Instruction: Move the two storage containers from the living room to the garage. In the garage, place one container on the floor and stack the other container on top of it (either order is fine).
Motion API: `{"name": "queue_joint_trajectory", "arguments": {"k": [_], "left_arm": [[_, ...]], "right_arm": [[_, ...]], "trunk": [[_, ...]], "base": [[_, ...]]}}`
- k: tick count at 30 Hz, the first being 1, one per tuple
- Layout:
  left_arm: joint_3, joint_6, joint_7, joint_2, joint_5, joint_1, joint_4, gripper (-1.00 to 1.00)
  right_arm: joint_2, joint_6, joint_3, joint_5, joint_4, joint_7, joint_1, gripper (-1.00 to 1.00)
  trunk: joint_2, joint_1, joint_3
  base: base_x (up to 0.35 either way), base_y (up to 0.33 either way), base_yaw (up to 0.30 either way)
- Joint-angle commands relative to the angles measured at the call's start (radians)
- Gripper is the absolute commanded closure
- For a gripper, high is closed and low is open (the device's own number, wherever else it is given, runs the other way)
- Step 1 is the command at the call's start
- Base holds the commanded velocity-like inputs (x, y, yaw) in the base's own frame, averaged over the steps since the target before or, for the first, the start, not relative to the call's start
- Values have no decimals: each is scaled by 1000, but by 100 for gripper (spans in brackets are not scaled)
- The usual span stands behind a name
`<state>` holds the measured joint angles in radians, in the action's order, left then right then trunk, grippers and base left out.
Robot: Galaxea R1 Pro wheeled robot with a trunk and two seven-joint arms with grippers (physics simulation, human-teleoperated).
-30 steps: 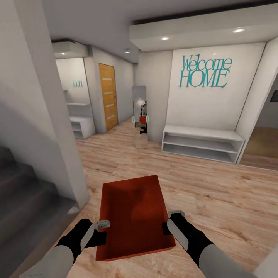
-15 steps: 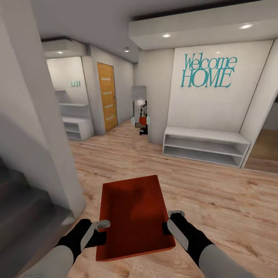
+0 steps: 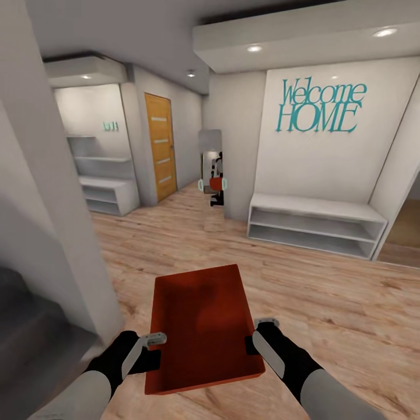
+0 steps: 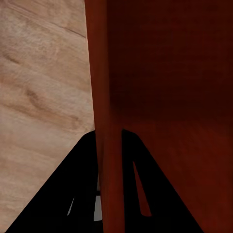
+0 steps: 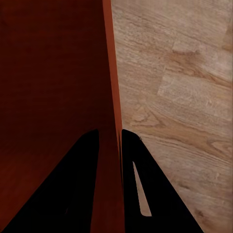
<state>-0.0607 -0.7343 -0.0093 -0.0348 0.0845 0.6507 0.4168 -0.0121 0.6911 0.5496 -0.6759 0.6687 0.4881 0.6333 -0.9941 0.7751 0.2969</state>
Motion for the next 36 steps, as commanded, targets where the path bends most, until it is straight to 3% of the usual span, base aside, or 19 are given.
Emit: {"name": "queue_joint_trajectory", "arguments": {"k": [1, 36], "left_arm": [[-7, -5, 3, -4, 15, 1, 2, 100], [-7, -5, 3, -4, 15, 1, 2, 100]], "right_arm": [[0, 3, 12, -19, 0, 9, 0, 100], [0, 3, 12, -19, 0, 9, 0, 100]], "trunk": [[-1, 1, 1], [-1, 1, 1]], "base": [[335, 0, 0], [335, 0, 0]]}}
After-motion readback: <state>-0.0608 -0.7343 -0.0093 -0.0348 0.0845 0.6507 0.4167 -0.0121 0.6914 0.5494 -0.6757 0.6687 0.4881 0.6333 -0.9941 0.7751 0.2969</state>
